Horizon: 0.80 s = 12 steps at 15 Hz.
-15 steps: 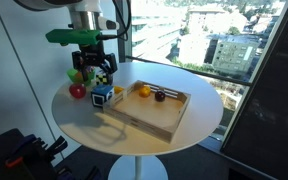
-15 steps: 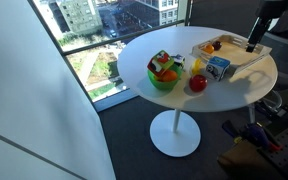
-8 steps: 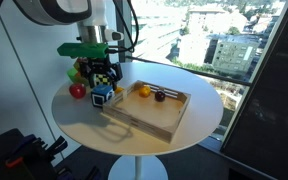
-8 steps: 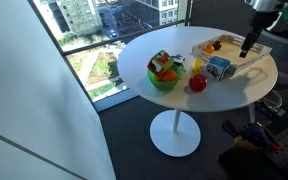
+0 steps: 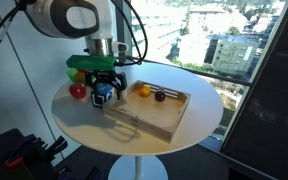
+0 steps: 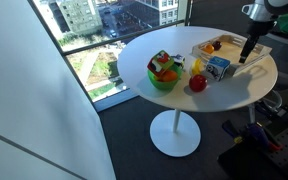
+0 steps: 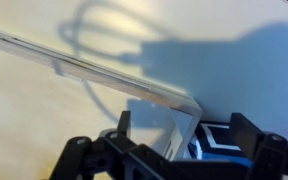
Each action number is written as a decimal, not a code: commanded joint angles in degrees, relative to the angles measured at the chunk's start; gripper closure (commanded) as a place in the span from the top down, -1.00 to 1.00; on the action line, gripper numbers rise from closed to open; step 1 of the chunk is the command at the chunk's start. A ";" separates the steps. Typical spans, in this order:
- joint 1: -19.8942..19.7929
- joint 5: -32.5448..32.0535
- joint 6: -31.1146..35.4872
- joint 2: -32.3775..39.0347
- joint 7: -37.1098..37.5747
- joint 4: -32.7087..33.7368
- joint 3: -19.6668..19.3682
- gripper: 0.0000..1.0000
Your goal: Move the crate closer to the edge and then put the number four plushy cube in the crate
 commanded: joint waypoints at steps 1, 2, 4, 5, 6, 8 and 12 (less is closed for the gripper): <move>-1.06 0.18 1.12 2.19 -3.33 1.24 -0.02 1.00; -1.19 -0.21 1.53 2.72 -3.47 1.32 0.02 1.00; -1.29 0.13 2.44 3.72 -4.54 1.49 0.13 1.00; -1.37 0.23 2.74 4.21 -4.88 1.61 0.20 1.00; -1.45 0.31 3.16 4.70 -5.12 1.70 0.26 1.00; -1.61 0.51 4.35 5.65 -5.83 1.84 0.41 1.00; -1.99 1.84 6.77 7.23 -8.10 2.04 0.80 1.00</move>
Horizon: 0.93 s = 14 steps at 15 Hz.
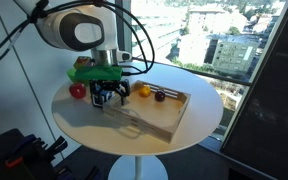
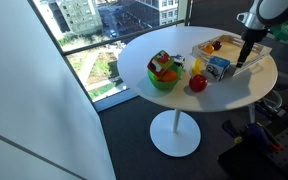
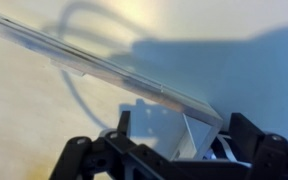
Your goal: Move the crate closer to the edge and then put the number four plushy cube in the crate
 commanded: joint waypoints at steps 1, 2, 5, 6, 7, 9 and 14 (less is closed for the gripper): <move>-1.55 1.92 1.79 1.82 -3.87 1.24 0.99 1.00; -1.64 2.28 1.97 2.12 -4.34 1.32 1.09 1.00; -1.93 3.58 2.28 2.71 -5.89 1.44 1.46 1.00; -2.02 4.12 2.36 2.86 -6.29 1.43 1.59 1.00; -2.10 4.57 2.35 2.90 -6.68 1.42 1.71 1.00; -2.27 5.62 2.10 2.85 -7.60 1.42 1.90 1.00; -2.42 7.49 1.53 2.49 -9.18 1.04 2.15 1.00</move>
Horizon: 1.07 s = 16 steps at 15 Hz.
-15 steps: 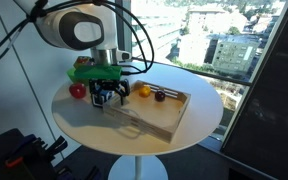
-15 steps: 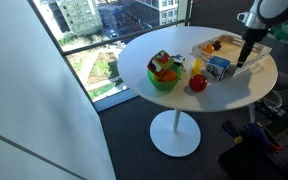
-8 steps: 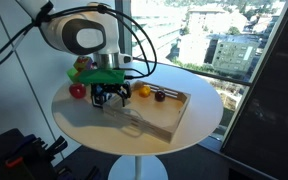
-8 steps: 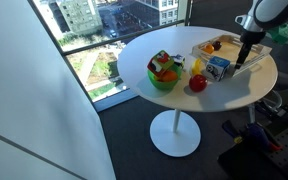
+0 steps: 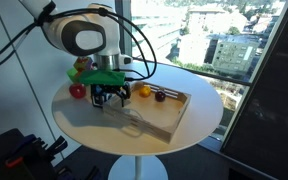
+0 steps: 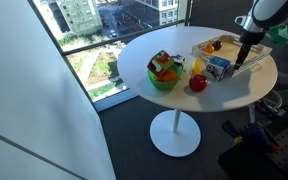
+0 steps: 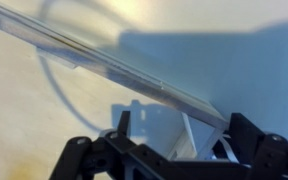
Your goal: Move the crate closer to the edge and then put the number four plushy cube in the crate
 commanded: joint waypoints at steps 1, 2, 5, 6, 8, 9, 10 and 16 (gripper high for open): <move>-1.54 1.85 -0.54 0.01 -2.74 0.48 1.22 1.00; -1.56 2.03 -0.53 -0.02 -2.95 0.46 1.27 1.00; -1.58 2.03 -0.65 -0.05 -3.18 0.40 1.34 1.00; -1.55 2.05 -0.59 -0.03 -3.18 0.29 1.39 1.00; -1.45 2.03 -0.40 0.04 -3.13 0.08 1.53 1.00; -1.40 2.00 -0.30 0.14 -3.09 -0.02 1.62 1.00; -1.39 2.02 -0.23 0.25 -3.13 -0.11 1.72 1.00; -1.46 1.83 -0.01 0.73 -3.30 -0.55 2.18 1.00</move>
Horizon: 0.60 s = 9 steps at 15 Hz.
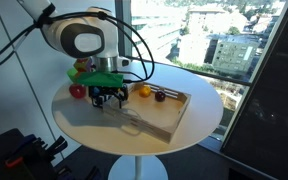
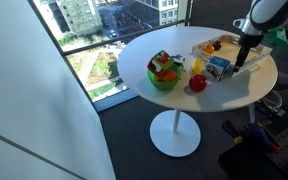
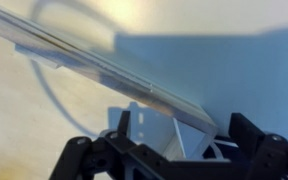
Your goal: Move the crate closer to the edge and then put the number four plushy cube in the crate
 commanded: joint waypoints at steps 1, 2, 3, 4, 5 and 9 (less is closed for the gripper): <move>-1.29 1.04 -0.07 0.04 -2.18 -0.24 1.16 1.00; -1.29 1.00 -0.08 0.09 -2.17 -0.33 1.25 1.00; -1.28 0.93 -0.09 0.11 -2.16 -0.47 1.32 1.00; -1.26 0.86 -0.09 0.08 -2.14 -0.61 1.39 1.00; -1.23 0.78 -0.02 -0.09 -2.10 -0.87 1.47 1.00; -0.94 -0.37 0.86 -1.37 -1.01 -2.31 1.63 1.00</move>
